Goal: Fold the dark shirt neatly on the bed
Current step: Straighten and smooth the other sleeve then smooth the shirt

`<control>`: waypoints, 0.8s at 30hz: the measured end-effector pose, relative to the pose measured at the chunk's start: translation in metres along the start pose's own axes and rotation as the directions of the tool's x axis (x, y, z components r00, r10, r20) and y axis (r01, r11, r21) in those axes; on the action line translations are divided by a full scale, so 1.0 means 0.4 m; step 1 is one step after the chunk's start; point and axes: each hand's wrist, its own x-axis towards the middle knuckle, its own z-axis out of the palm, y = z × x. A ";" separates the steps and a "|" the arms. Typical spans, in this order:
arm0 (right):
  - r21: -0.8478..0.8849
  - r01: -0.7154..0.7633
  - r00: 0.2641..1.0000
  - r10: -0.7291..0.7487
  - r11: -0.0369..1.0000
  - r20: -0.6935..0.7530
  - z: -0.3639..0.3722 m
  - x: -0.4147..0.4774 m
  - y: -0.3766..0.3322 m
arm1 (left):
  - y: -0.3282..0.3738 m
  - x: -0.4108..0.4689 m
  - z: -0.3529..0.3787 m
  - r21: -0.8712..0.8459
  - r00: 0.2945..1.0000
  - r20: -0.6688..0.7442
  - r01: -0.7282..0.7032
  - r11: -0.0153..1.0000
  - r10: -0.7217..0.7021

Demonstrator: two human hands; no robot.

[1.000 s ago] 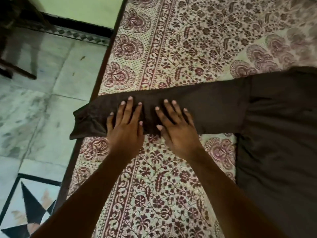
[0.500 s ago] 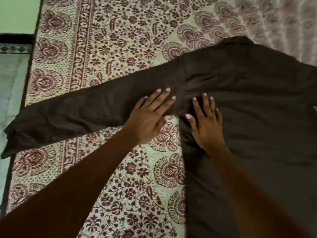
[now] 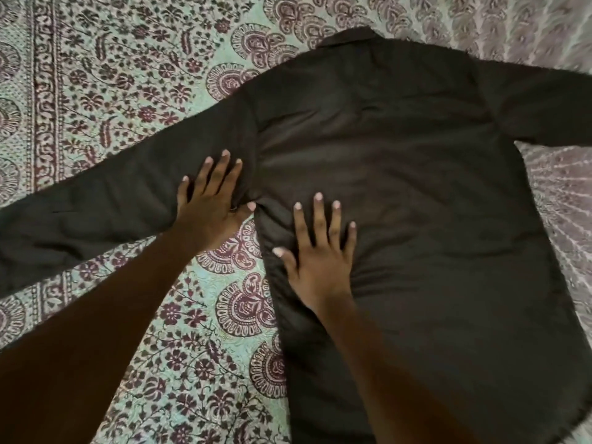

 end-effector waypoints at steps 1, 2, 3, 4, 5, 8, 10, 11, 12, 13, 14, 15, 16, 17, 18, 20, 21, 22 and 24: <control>0.002 0.047 0.998 -0.047 0.999 0.028 0.005 -0.033 -0.002 | 0.022 -0.011 -0.008 0.038 0.999 -0.052 -0.016 0.999 0.018; 0.008 0.132 0.990 -0.133 0.991 0.055 0.007 -0.074 -0.005 | 0.047 -0.026 -0.016 0.090 0.992 -0.108 -0.058 0.994 0.067; 0.017 0.230 0.970 -0.230 0.973 0.078 0.008 -0.122 -0.003 | 0.077 -0.044 -0.021 0.141 0.977 -0.151 -0.129 0.982 0.150; 0.027 0.307 0.947 -0.308 0.951 0.091 0.009 -0.169 0.005 | 0.105 -0.063 -0.020 0.176 0.955 -0.172 -0.213 0.961 0.243; 0.039 0.345 0.933 -0.347 0.938 0.092 0.009 -0.208 0.021 | 0.130 -0.084 -0.014 0.191 0.932 -0.172 -0.286 0.939 0.319; 0.050 0.220 0.974 -0.222 0.974 0.035 -0.002 -0.245 0.097 | 0.175 -0.150 0.043 0.199 0.930 -0.086 -0.335 0.921 0.357; 0.010 0.063 0.997 -0.063 0.998 0.039 -0.009 -0.244 0.169 | 0.190 -0.207 0.094 0.219 0.945 0.009 -0.321 0.922 0.327; -0.010 -0.029 0.999 0.030 1.000 0.043 -0.013 -0.254 0.205 | 0.197 -0.242 0.115 0.218 0.947 0.042 -0.320 0.922 0.319; -0.029 -0.122 0.991 0.123 0.992 0.044 -0.013 -0.274 0.237 | 0.202 -0.279 0.131 0.209 0.948 0.060 -0.319 0.924 0.314; -0.041 -0.207 0.977 0.209 0.977 0.043 -0.015 -0.305 0.261 | 0.207 -0.318 0.144 0.198 0.947 0.068 -0.320 0.927 0.313; -0.048 -0.276 0.959 0.279 0.960 0.051 -0.018 -0.339 0.276 | 0.212 -0.355 0.153 0.188 0.943 0.074 -0.331 0.925 0.323; -0.050 -0.328 0.941 0.331 0.943 0.064 -0.022 -0.373 0.282 | 0.216 -0.391 0.159 0.182 0.935 0.082 -0.356 0.917 0.346; -0.040 -0.371 0.925 0.373 0.928 0.077 -0.026 -0.400 0.282 | 0.222 -0.423 0.165 0.179 0.923 0.093 -0.384 0.906 0.373; -0.017 -0.405 0.910 0.405 0.914 0.084 -0.030 -0.415 0.278 | 0.225 -0.448 0.170 0.175 0.913 0.104 -0.407 0.897 0.394; 0.011 -0.421 0.904 0.419 0.907 0.079 -0.039 -0.413 0.273 | 0.229 -0.464 0.171 0.170 0.909 0.099 -0.417 0.893 0.405; 0.063 -0.368 0.930 0.367 0.928 0.030 -0.058 -0.361 0.259 | 0.242 -0.454 0.160 0.158 0.920 0.029 -0.390 0.907 0.391; 0.076 -0.298 0.954 0.299 0.952 -0.006 -0.065 -0.318 0.249 | 0.253 -0.431 0.154 0.145 0.934 -0.022 -0.350 0.926 0.356; 0.083 -0.212 0.976 0.215 0.974 -0.036 -0.070 -0.265 0.238 | 0.267 -0.398 0.147 0.129 0.949 -0.074 -0.296 0.946 0.307; 0.088 -0.041 0.998 0.045 0.995 -0.037 -0.067 -0.166 0.222 | 0.297 -0.325 0.139 0.099 0.969 -0.134 -0.196 0.976 0.208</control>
